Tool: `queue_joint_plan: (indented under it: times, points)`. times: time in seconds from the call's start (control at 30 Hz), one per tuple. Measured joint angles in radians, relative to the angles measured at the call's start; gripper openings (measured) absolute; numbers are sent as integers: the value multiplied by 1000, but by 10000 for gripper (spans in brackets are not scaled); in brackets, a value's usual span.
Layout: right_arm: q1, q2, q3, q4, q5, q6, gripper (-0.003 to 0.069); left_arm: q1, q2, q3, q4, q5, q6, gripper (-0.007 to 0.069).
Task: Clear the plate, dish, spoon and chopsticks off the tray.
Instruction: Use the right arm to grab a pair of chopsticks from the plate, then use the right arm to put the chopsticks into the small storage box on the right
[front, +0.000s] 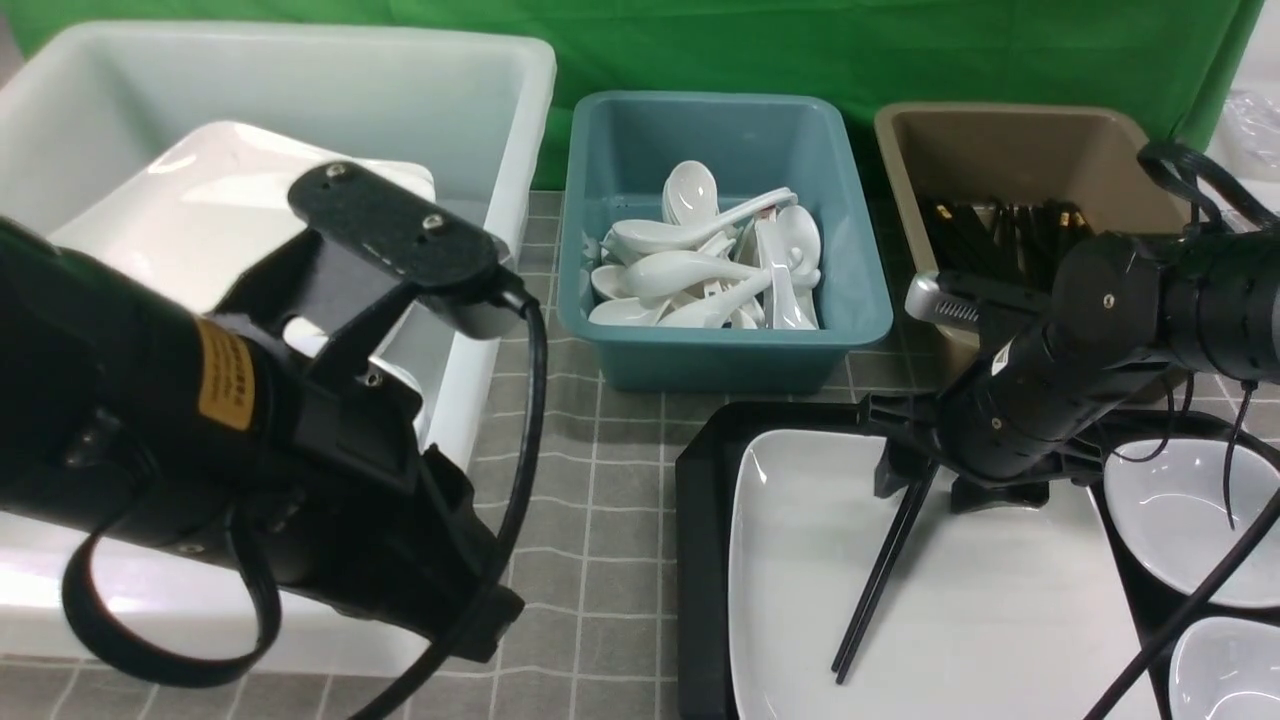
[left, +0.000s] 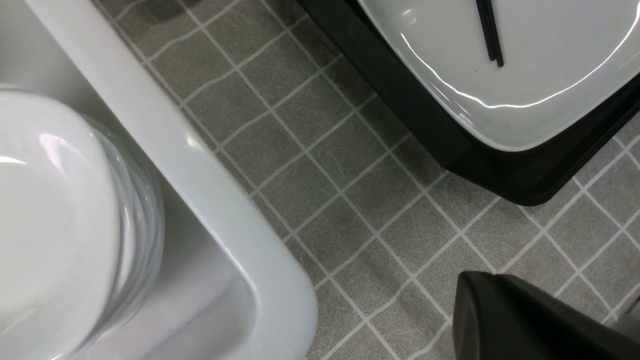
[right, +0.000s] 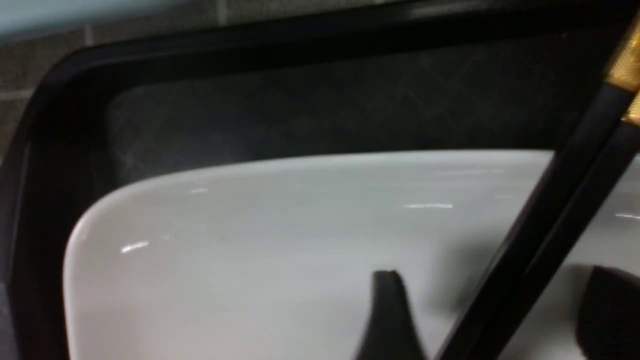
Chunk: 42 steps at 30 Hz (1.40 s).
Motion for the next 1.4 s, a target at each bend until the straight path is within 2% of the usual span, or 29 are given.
queue_joint_plan:
  times: [0.03, 0.1, 0.13, 0.17, 0.2, 0.57, 0.73, 0.87, 1.07, 1.23, 1.4]
  points:
    - [0, 4, -2, -1, 3, 0, 355, 0, 0, 0, 2, 0, 0, 8]
    - [0, 5, -2, -1, 6, 0, 281, 0, 0, 0, 2, 0, 0, 8]
    - [0, 5, -2, 0, 10, 0, 185, 0, 0, 0, 2, 1, 0, 8]
    - [0, 5, -2, 2, 17, -2, 143, 0, 0, 1, 2, 2, 0, 8]
    - [0, 5, -2, 3, 22, -2, 132, 0, 0, 1, 2, 4, 0, 8]
    - [0, -100, -2, 5, 185, -75, 142, 0, 0, 2, -3, 5, 0, 8]
    - [-4, -254, -6, 5, 207, -126, 142, 0, 0, 2, -5, -22, 0, 8]
    - [-93, -327, -123, 5, 174, -160, 142, 0, 0, 3, -6, -94, 0, 8]
    - [-241, -195, -374, 0, 136, -196, 142, 0, 0, 3, -6, -217, 0, 8]
    - [-293, 6, -589, -2, 58, -208, 142, 0, 0, 3, -12, -273, 0, 8]
    - [-303, 137, -702, -5, -10, -210, 143, 0, 0, 3, -19, -274, 0, 8]
